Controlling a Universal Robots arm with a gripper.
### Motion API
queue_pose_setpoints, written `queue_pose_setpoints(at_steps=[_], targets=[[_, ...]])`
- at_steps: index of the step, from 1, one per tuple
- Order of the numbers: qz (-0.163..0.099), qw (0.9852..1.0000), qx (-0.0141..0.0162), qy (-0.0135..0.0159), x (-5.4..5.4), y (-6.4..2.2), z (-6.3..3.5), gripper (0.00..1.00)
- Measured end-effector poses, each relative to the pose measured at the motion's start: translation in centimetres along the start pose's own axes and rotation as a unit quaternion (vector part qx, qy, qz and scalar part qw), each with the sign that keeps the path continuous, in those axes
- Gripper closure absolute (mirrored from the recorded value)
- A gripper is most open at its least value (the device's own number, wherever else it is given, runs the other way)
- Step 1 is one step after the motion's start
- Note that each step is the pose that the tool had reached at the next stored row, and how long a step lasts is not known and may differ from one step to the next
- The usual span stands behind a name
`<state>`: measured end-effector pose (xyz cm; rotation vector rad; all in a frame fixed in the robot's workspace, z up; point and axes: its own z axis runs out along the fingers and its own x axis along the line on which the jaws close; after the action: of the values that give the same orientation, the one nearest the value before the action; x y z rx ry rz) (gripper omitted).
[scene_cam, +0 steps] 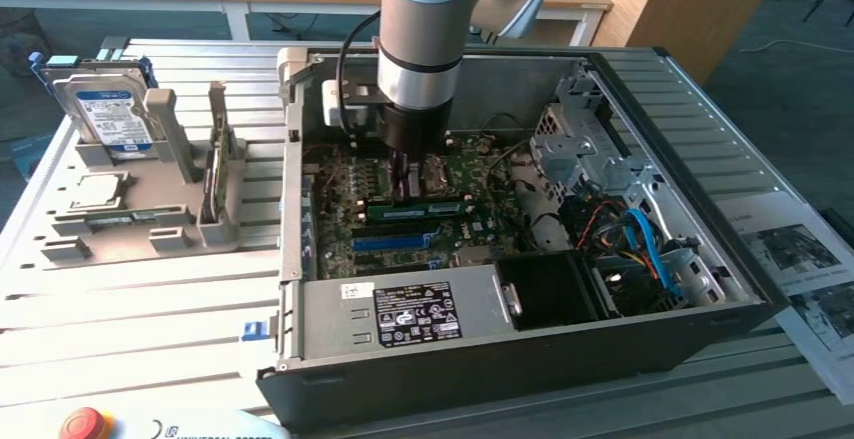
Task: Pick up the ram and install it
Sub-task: 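Press down the ram until it locks into place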
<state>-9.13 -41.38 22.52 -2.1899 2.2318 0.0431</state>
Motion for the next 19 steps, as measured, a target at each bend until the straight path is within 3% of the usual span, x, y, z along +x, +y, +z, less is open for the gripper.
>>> queue_pose_setpoints(at_steps=[16,19], targets=[[0.0,1.0,-0.0014,0.0,-0.01,0.03,-0.55,0.89],[0.0,1.0,-0.0009,0.0,-0.01,0.48,-0.55,0.89]])
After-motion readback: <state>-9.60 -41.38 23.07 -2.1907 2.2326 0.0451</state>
